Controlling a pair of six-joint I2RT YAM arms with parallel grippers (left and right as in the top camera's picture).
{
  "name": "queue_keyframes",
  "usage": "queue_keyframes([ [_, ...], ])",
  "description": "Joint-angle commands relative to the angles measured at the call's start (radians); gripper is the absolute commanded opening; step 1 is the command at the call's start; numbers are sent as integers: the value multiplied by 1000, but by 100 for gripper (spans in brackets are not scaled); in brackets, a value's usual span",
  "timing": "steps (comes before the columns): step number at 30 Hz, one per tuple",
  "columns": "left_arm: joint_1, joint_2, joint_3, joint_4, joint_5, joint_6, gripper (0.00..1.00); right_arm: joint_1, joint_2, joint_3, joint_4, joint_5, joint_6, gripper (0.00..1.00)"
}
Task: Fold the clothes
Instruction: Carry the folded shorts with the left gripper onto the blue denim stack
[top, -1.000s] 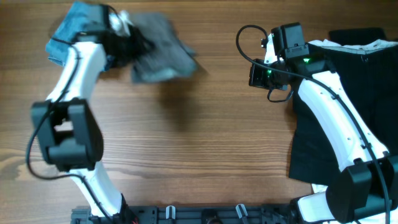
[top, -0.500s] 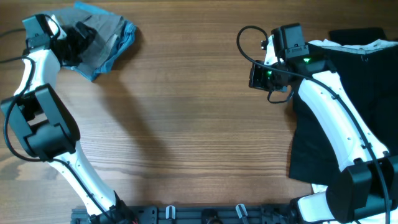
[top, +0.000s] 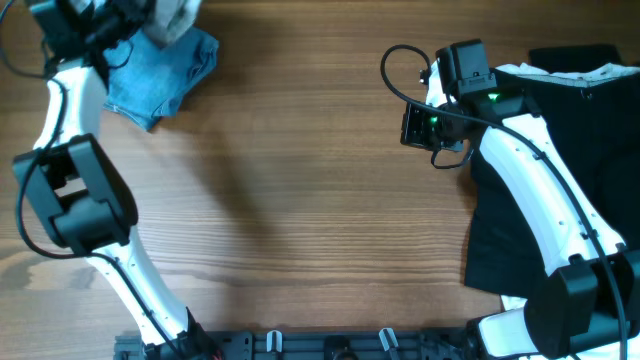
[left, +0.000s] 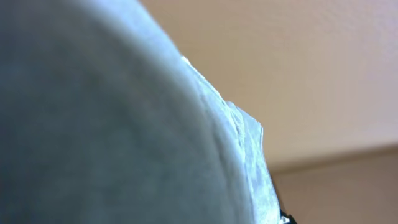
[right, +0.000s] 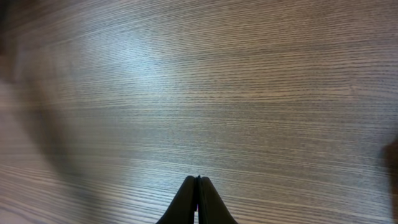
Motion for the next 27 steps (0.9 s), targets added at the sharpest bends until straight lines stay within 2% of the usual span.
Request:
queue_keyframes([
  [1, -63, -53, 39, 11, -49, 33, 4, 3, -2, 2, -7, -9, -7, 4],
  [3, -69, -34, 39, -89, -140, 98, 4, 3, -2, 2, -13, -9, -7, 4],
  [4, -65, -23, 39, -193, -233, 156, 4, 3, -2, 2, -22, -9, -7, 4],
  [5, -58, -14, 39, -265, -307, 217, 10, 3, -2, 2, -28, -9, -8, 4],
  [6, -48, -8, 39, -321, -375, 263, 18, 3, -2, 2, -34, -9, -7, 4],
  [7, -34, -6, 39, -368, -428, 294, 38, 3, -2, 2, -35, -9, -7, 4],
  [9, 2, -4, 39, -461, -500, 328, 48, 3, -2, 2, -37, -9, -8, 4],
  [10, 25, -4, 39, -510, -500, 332, 60, 3, -2, 2, -42, -9, -7, 4],
  [11, 49, -5, 39, -566, -499, 331, 65, 3, -2, 2, -46, -8, -8, 4],
  [12, 73, -10, 39, -620, -482, 332, 78, 3, -2, 2, -47, -8, -8, 4],
  [13, 103, -23, 39, -684, -427, 332, 85, 3, -2, 2, -47, -8, -8, 4],
  [16, 189, -93, 39, -824, -302, 332, 93, 3, -2, 2, -46, -8, -7, 4],
  [18, 227, -179, 39, -898, -293, 375, 89, 3, -2, 2, -43, -8, -7, 4],
  [20, 226, -220, 39, -911, -293, 380, 78, 3, -2, 2, -39, -9, -7, 5],
  [21, 213, -234, 39, -904, -293, 381, 52, 3, -2, 2, -34, -8, -7, 5],
  [22, 185, -233, 39, -873, -296, 381, 16, 3, -2, 2, -27, -8, -6, 5],
  [23, 152, -220, 39, -842, -345, 396, 4, 3, -2, 2, -19, -8, -7, 5],
  [27, 18, -80, 39, -724, -714, 385, 4, 3, -2, 2, -21, -9, -7, 5],
])
